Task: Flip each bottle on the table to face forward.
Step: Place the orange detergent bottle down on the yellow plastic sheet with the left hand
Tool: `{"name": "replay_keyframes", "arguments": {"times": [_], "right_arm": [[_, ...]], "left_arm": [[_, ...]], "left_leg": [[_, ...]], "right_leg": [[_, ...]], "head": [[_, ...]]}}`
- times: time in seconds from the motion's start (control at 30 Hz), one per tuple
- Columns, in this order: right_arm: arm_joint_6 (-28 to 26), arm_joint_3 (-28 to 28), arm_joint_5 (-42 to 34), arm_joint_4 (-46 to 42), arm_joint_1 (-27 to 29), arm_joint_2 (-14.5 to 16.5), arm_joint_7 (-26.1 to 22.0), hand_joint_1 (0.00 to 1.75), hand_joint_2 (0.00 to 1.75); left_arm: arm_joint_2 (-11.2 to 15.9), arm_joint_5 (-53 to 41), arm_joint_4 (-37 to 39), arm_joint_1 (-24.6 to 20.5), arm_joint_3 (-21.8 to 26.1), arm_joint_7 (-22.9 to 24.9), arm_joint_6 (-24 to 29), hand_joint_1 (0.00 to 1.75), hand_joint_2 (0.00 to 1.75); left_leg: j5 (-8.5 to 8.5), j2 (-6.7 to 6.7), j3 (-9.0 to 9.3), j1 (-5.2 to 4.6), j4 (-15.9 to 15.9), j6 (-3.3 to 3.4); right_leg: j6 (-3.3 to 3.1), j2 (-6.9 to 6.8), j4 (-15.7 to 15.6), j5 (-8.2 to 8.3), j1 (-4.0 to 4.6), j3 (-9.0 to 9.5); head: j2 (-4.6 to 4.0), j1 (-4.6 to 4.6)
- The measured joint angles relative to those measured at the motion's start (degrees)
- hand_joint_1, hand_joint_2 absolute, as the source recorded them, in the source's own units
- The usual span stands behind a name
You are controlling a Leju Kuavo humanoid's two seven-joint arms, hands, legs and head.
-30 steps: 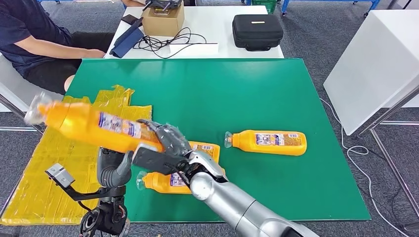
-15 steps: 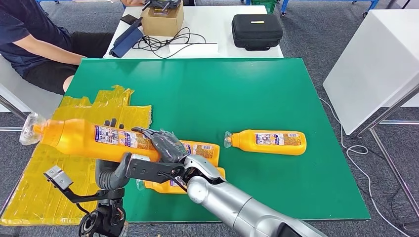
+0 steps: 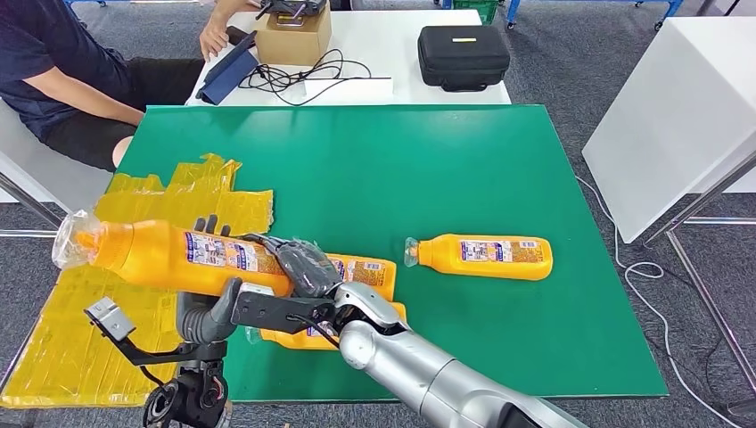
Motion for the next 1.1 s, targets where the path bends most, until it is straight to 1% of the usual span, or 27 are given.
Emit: {"name": "replay_keyframes", "arguments": {"times": [0.4, 0.6, 0.73, 0.77, 0.87, 0.9, 1.0, 1.1], "right_arm": [[0.19, 2.4, 0.66, 0.72, 0.08, 0.03, 0.46, 1.75, 1.75], [0.51, 3.23, 1.05, 3.61, 0.16, 0.04, -1.74, 1.75, 1.75], [0.51, 3.36, 0.9, 5.14, 0.24, 0.03, -2.15, 1.75, 1.75], [0.51, 3.45, 0.91, 5.34, 0.23, 0.03, -2.21, 1.75, 1.75], [0.58, 4.04, 1.47, 5.61, 0.15, 0.03, -2.55, 1.75, 1.75], [0.64, 4.34, 1.8, 5.62, 0.12, 0.03, -2.67, 1.75, 1.75], [0.81, 5.34, 2.46, 5.61, 0.02, 0.03, -2.63, 1.75, 1.75], [0.9, 5.75, 2.45, 5.67, -0.17, 0.03, -2.8, 1.75, 1.75]], "left_arm": [[0.05, 0.29, 0.14, 1.18, 0.46, 0.0, 0.01, 0.0, 1.75], [0.38, 2.72, 2.6, -0.14, 1.11, -0.48, -1.08, 0.0, 1.75], [0.47, 2.99, 3.84, -0.85, 1.56, -0.68, -1.68, 0.0, 1.75], [0.48, 2.99, 3.99, -0.86, 1.67, -0.68, -1.79, 0.09, 1.75], [0.48, 2.99, 4.31, -0.82, 1.89, -0.8, -1.71, 1.37, 1.75], [0.48, 2.99, 4.36, -0.8, 1.92, -0.89, -1.58, 1.7, 1.75], [0.48, 3.0, 4.37, -0.74, 1.97, -1.06, -1.09, 1.66, 1.75], [0.48, 3.15, 4.37, -0.7, 1.99, -1.14, -0.64, 1.69, 1.75]], "left_leg": [[0.0, 0.03, -0.01, 0.0, 0.0, 0.0], [0.0, 0.04, 0.0, 0.0, 0.0, 0.0], [0.0, 0.07, 0.0, 0.0, 0.0, 0.0], [0.0, 0.08, 0.0, 0.0, 0.01, 0.0], [0.0, 0.08, -0.01, 0.0, 0.01, 0.0], [0.0, 0.08, -0.02, 0.0, 0.01, 0.0], [0.0, 0.08, -0.02, 0.0, 0.0, 0.0], [0.0, 0.09, -0.01, 0.0, 0.0, 0.0]], "right_leg": [[0.0, 0.02, 0.0, 0.0, 0.0, -0.04], [0.0, 0.02, -0.01, 0.0, -0.01, -0.03], [0.0, 0.03, 0.0, 0.0, -0.01, -0.03], [0.0, 0.03, 0.0, 0.0, -0.01, -0.03], [0.0, 0.04, 0.0, 0.0, -0.01, -0.04], [0.0, 0.04, 0.0, 0.0, -0.01, -0.04], [0.0, 0.04, 0.0, 0.0, 0.0, -0.05], [0.0, 0.04, 0.0, 0.0, 0.0, -0.05]], "head": [[0.0, 0.0], [0.0, -0.01], [0.0, 0.01], [0.0, 0.0], [0.0, -0.01], [0.0, -0.01], [0.0, -0.01], [0.0, -0.01]]}}
